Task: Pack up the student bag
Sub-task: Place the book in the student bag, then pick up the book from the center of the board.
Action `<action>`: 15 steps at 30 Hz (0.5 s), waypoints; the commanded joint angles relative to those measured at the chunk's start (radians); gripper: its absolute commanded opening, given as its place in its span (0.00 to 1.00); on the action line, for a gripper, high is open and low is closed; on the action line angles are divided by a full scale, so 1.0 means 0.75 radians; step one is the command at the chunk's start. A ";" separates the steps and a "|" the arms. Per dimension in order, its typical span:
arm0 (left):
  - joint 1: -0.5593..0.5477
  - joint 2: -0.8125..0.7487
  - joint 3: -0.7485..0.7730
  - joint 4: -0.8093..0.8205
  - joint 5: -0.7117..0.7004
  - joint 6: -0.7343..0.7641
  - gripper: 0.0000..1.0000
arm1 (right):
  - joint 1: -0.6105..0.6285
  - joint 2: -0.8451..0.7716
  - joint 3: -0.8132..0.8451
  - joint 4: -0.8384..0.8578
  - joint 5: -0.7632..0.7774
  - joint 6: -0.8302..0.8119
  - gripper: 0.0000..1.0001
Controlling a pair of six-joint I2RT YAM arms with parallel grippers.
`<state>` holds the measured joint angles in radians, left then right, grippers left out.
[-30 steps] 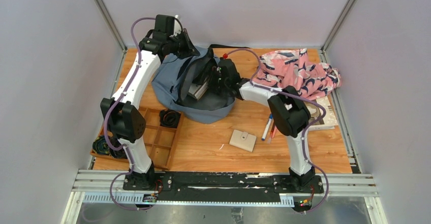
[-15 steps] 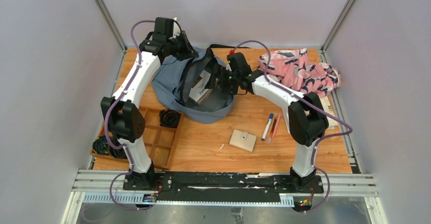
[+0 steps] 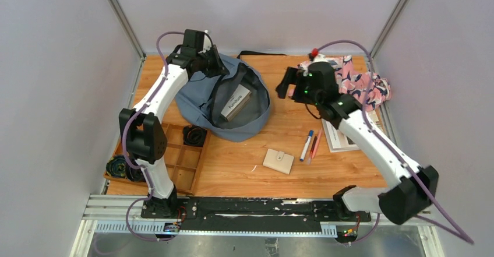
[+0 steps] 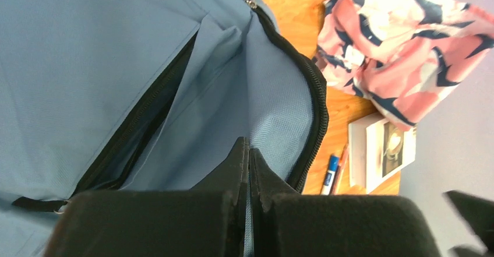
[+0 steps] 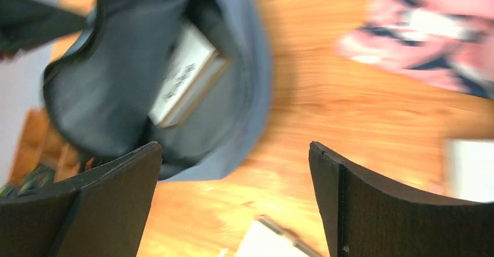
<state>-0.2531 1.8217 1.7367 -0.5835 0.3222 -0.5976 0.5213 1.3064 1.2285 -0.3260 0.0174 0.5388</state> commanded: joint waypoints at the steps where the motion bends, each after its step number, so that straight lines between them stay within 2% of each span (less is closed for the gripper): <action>1: -0.039 -0.057 -0.084 0.058 -0.044 0.049 0.00 | -0.195 -0.186 -0.117 -0.267 0.417 -0.080 1.00; 2: -0.048 -0.046 -0.082 0.041 -0.069 0.061 0.06 | -0.268 -0.243 -0.159 -0.325 0.457 -0.074 0.99; 4: -0.070 -0.022 -0.045 -0.040 -0.143 0.115 0.47 | -0.428 -0.350 -0.241 -0.442 0.534 -0.047 0.98; 5: -0.079 -0.015 -0.028 -0.073 -0.168 0.139 0.64 | -0.513 -0.405 -0.288 -0.482 0.545 -0.043 0.98; 6: -0.086 -0.012 -0.016 -0.091 -0.179 0.159 0.77 | -0.605 -0.452 -0.335 -0.503 0.523 -0.038 0.98; 8: -0.098 -0.026 -0.002 -0.101 -0.179 0.180 0.88 | -0.821 -0.532 -0.439 -0.507 0.380 0.000 0.98; 9: -0.110 -0.038 0.005 -0.106 -0.187 0.190 0.90 | -0.925 -0.558 -0.488 -0.496 0.297 0.033 0.98; 11: -0.151 -0.073 0.039 -0.142 -0.238 0.230 0.92 | -1.091 -0.602 -0.599 -0.471 0.154 0.126 0.97; 15: -0.251 -0.175 0.018 -0.175 -0.307 0.310 0.93 | -1.328 -0.706 -0.907 -0.189 -0.206 0.225 0.99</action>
<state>-0.3725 1.8095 1.7344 -0.6819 0.1535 -0.4465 -0.3504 0.8227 0.7086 -0.5896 0.1375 0.6014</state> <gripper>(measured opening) 0.922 0.974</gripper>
